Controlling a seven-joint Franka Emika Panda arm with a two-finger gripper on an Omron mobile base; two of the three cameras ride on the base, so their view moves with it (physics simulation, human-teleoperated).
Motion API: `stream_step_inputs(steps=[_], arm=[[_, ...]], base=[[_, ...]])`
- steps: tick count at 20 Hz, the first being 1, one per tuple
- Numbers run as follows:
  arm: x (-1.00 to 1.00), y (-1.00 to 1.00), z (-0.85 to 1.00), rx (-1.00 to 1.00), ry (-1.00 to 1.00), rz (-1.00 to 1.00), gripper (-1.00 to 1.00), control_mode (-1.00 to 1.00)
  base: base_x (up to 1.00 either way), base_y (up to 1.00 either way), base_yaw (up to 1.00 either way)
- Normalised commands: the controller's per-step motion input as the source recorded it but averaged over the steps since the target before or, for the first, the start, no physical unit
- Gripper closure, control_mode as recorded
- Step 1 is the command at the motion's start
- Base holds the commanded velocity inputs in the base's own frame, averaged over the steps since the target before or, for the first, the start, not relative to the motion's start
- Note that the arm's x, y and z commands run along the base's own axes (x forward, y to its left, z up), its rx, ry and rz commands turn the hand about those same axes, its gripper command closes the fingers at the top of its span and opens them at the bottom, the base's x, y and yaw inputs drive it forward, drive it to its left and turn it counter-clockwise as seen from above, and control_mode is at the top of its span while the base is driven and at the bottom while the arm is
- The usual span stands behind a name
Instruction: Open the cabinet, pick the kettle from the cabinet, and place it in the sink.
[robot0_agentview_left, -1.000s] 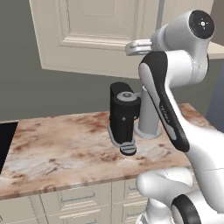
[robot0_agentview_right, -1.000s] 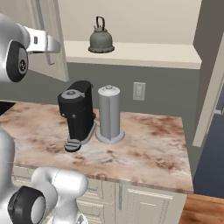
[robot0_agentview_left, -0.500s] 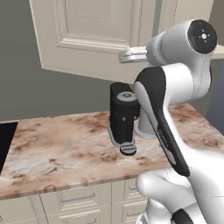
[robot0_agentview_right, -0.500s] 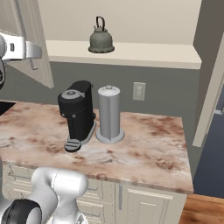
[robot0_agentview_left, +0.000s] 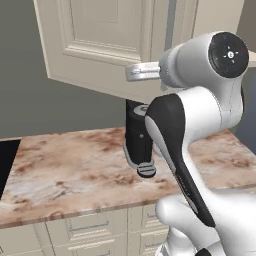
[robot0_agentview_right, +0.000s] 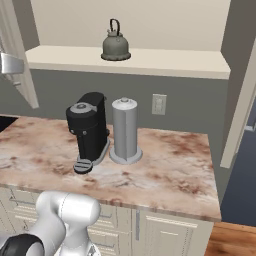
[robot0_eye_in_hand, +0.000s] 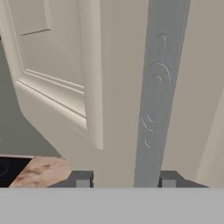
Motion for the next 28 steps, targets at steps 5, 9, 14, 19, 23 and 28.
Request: stream_step_inputs(steps=[5,9,14,19,23,28], arm=[[-0.23,0.02,-0.09,0.0,-0.05,-0.07,-1.0,-1.0],[-0.1,0.03,0.0,0.0,-0.03,-0.1,-1.0,-1.0],[0.0,0.29,0.0,0.0,0.0,-0.18,-1.0,-1.0],[-0.06,0.41,0.0,0.0,0.0,-0.21,-1.0,-1.0],[-0.23,0.38,0.0,0.0,0.0,-0.16,-1.0,-1.0],[-0.02,0.13,-0.14,-0.01,0.05,-0.2,-1.0,-1.0]], base=[[0.0,0.0,0.0],[0.0,0.0,0.0],[0.0,0.0,0.0],[0.0,0.0,0.0],[0.0,0.0,0.0],[0.0,0.0,0.0]])
